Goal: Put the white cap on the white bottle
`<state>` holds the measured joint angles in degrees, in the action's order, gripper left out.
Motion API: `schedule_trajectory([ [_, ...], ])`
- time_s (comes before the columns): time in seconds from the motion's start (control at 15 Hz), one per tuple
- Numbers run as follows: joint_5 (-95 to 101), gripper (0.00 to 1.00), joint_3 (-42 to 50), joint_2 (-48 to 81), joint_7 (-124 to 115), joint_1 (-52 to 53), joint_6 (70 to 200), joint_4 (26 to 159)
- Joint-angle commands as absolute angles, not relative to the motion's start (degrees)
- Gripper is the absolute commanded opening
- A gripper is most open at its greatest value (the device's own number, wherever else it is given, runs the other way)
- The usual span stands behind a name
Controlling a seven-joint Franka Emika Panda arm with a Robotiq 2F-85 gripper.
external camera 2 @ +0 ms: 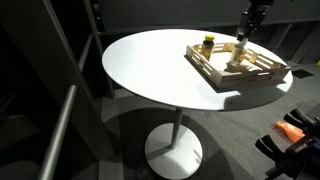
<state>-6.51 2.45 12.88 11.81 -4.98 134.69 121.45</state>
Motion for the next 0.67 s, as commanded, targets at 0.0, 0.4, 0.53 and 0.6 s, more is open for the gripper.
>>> schedule_trajectory([
  [0.0,-5.9,0.27,2.3,12.8,12.6,-5.4,133.2,120.2],
  [0.4,-5.3,0.26,2.5,12.4,12.3,-5.3,133.2,120.2],
  [0.53,-5.2,0.25,2.5,12.4,12.3,-5.3,133.2,120.3],
  [0.6,-5.1,0.25,2.5,12.3,12.3,-5.4,133.2,120.3],
])
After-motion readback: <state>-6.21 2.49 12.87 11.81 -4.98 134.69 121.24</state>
